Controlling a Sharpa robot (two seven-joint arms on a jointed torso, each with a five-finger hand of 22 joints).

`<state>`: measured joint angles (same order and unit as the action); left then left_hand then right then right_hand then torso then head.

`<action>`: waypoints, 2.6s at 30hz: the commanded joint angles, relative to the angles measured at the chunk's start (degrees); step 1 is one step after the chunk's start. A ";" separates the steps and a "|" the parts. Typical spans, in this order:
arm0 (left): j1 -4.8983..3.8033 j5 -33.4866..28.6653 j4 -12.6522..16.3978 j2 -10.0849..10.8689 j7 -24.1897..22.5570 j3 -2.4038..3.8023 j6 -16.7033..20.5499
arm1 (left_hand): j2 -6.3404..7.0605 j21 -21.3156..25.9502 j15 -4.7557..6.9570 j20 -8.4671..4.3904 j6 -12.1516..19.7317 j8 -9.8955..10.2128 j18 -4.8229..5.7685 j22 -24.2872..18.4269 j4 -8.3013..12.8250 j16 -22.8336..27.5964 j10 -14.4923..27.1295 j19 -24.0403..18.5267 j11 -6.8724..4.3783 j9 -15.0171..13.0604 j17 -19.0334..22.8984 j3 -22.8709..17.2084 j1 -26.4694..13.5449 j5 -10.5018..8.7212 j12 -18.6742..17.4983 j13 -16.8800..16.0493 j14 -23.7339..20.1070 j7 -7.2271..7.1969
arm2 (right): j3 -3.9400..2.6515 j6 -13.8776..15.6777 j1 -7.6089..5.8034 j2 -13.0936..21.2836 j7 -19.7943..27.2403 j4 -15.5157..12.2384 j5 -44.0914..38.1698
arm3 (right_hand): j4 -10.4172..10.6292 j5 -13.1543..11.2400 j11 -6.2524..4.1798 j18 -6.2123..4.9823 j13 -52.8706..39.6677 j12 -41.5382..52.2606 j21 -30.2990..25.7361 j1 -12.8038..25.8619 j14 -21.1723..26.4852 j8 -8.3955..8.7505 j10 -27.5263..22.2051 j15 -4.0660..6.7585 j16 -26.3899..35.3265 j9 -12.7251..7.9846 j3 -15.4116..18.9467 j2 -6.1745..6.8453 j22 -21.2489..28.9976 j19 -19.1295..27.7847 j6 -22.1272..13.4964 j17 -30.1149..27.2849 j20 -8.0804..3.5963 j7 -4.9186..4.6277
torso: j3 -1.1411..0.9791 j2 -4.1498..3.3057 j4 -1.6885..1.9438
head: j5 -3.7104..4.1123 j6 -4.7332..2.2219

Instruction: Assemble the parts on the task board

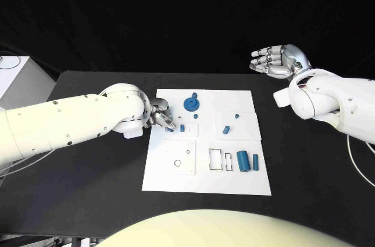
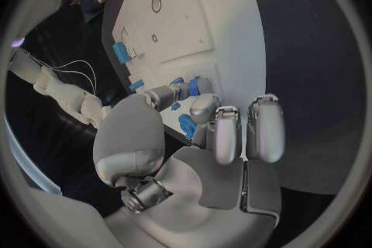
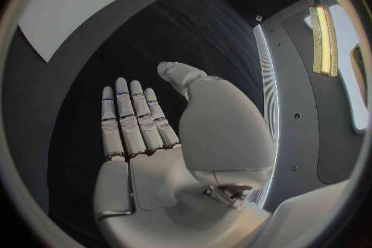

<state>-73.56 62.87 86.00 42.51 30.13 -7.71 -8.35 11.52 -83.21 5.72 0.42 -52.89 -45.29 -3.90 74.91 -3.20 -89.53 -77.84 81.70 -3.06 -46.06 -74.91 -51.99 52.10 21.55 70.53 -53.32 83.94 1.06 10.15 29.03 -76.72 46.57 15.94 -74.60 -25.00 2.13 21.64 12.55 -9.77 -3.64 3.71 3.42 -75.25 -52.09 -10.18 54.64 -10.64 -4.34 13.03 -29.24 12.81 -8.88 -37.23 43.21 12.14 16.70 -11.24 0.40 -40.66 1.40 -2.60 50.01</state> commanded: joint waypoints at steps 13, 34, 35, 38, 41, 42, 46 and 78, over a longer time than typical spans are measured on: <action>0.23 2.20 -0.10 0.00 0.35 -0.20 -3.81 | -1.83 -0.39 0.16 0.15 -0.54 -0.40 0.90 3.21 8.47 -0.35 -0.32 0.48 -0.02 -0.05 -14.86 -7.89 1.32 0.92 0.13 0.17 6.00 0.00 | 0.00 -1.14 0.02 0.04 0.44 -0.12 -0.27 | -0.01 0.31 0.09 0.21 0.03 -0.13 -0.27 0.44 0.10 0.30 -0.35 -0.28 0.25 -0.11 0.53 -0.21 0.14 0.62 0.10 -0.10 -0.06 -4.46 | -0.01 0.00 0.03 | -0.04 -0.01; 0.22 2.17 -0.45 -0.26 0.26 -0.20 0.17 | -2.88 -0.16 0.06 0.16 -0.24 -0.18 0.79 2.82 7.97 0.01 0.13 0.16 0.13 0.14 -14.13 -7.02 0.88 0.04 -0.67 1.36 5.79 0.13 | 0.01 -1.09 0.02 0.12 0.54 -0.37 -0.12 | 0.16 0.39 0.12 0.24 0.04 -0.15 -0.24 0.71 0.11 0.39 -0.35 -0.31 0.33 -0.16 0.81 -0.37 0.37 0.73 0.19 -0.24 -0.05 -4.51 | 0.00 -0.01 0.02 | 0.10 -0.01; 0.22 2.14 -0.42 -0.26 0.25 -0.20 0.26 | -2.88 -0.16 0.06 0.16 -0.24 -0.18 0.79 2.82 7.97 0.01 0.13 0.16 0.13 0.14 -14.13 -7.02 0.88 0.04 -0.67 1.36 5.79 0.13 | 0.01 -1.10 0.02 0.12 0.54 -0.38 -0.12 | 0.16 0.39 0.12 0.24 0.04 -0.15 -0.24 0.71 0.11 0.39 -0.35 -0.31 0.33 -0.16 0.81 -0.37 0.37 0.73 0.19 -0.24 -0.05 -4.51 | 0.01 -0.01 0.03 | 0.11 -0.01; 0.23 1.96 -0.29 -0.26 0.24 -0.20 0.43 | -3.12 -0.23 0.07 0.15 -0.23 -0.18 0.82 2.95 8.04 -0.02 0.11 0.24 0.11 0.16 -14.19 -7.12 0.97 0.06 -0.67 1.32 5.81 0.11 | 0.01 -1.10 0.02 0.13 0.56 -0.40 -0.10 | 0.16 0.39 0.12 0.24 0.04 -0.15 -0.24 0.71 0.11 0.39 -0.35 -0.31 0.33 -0.16 0.81 -0.37 0.37 0.73 0.19 -0.24 -0.05 -4.51 | 0.03 -0.01 0.04 | 0.14 -0.01; 0.23 1.39 -0.20 -0.24 0.24 -0.20 0.52 | -3.22 -0.26 0.08 0.15 -0.24 -0.18 0.83 2.99 8.08 -0.05 0.07 0.27 0.10 0.16 -14.26 -7.17 1.01 0.07 -0.62 1.22 5.83 0.11 | 0.01 -1.09 0.02 0.14 0.57 -0.40 -0.09 | 0.20 0.44 0.13 0.25 0.04 -0.15 -0.23 0.77 0.12 0.43 -0.36 -0.32 0.35 -0.19 0.88 -0.43 0.44 0.76 0.17 -0.29 -0.05 -4.52 | 0.06 0.01 0.06 | 0.13 -0.01; 0.23 1.26 -0.17 -0.23 0.24 -0.20 0.57 | -3.23 -0.27 0.08 0.15 -0.24 -0.18 0.83 3.01 8.09 -0.06 0.08 0.28 0.10 0.16 -14.28 -7.17 1.01 0.07 -0.62 1.23 5.83 0.11 | 0.01 -1.09 0.02 0.14 0.58 -0.40 -0.09 | 0.20 0.44 0.13 0.25 0.04 -0.15 -0.23 0.77 0.12 0.43 -0.36 -0.32 0.35 -0.19 0.88 -0.43 0.44 0.76 0.17 -0.29 -0.05 -4.52 | 0.06 0.01 0.06 | 0.15 -0.01; 0.23 1.00 -0.10 -0.18 0.24 -0.20 0.75 | -3.29 -0.31 0.09 0.14 -0.24 -0.18 0.85 3.10 8.13 -0.06 0.05 0.34 0.09 0.17 -14.28 -7.21 1.04 0.09 -0.59 1.17 5.83 0.10 | 0.01 -1.12 0.02 0.13 0.58 -0.41 -0.08 | 0.20 0.44 0.13 0.25 0.04 -0.15 -0.23 0.77 0.12 0.43 -0.36 -0.32 0.35 -0.19 0.88 -0.43 0.44 0.76 0.17 -0.29 -0.05 -4.52 | 0.07 0.01 0.05 | 0.15 -0.01; 0.26 1.37 -0.01 -0.21 0.42 -0.21 0.42 | -3.81 -0.46 0.15 0.09 -0.30 -0.21 0.90 3.35 8.36 -0.11 -0.07 0.50 0.06 0.20 -14.38 -7.52 1.09 0.16 -0.48 0.94 5.86 0.09 | 0.01 -1.60 0.08 0.12 0.47 -0.30 -0.07 | 0.23 0.53 0.14 0.26 0.04 -0.15 -0.21 0.81 0.11 0.44 -0.36 -0.33 0.38 -0.17 0.98 -0.52 0.56 0.76 0.40 -0.37 -0.05 -4.54 | 0.01 0.01 0.02 | 0.31 -0.01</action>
<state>-73.46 63.93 86.08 42.42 30.17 -7.82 -7.65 10.46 -83.41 5.71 0.63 -53.32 -45.80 -3.90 74.91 -2.74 -89.53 -77.83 81.89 -3.02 -45.90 -74.91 -51.53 51.04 21.32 70.23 -52.29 83.93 1.43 10.17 28.51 -76.67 46.68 15.95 -74.85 -24.91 2.45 21.87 12.55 -9.77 -3.65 3.71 3.43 -74.79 -52.09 -9.95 54.63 -10.64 -4.34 12.92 -28.61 12.36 -8.37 -36.81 43.21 11.83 16.70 -11.24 0.40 -40.65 1.42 -2.34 50.01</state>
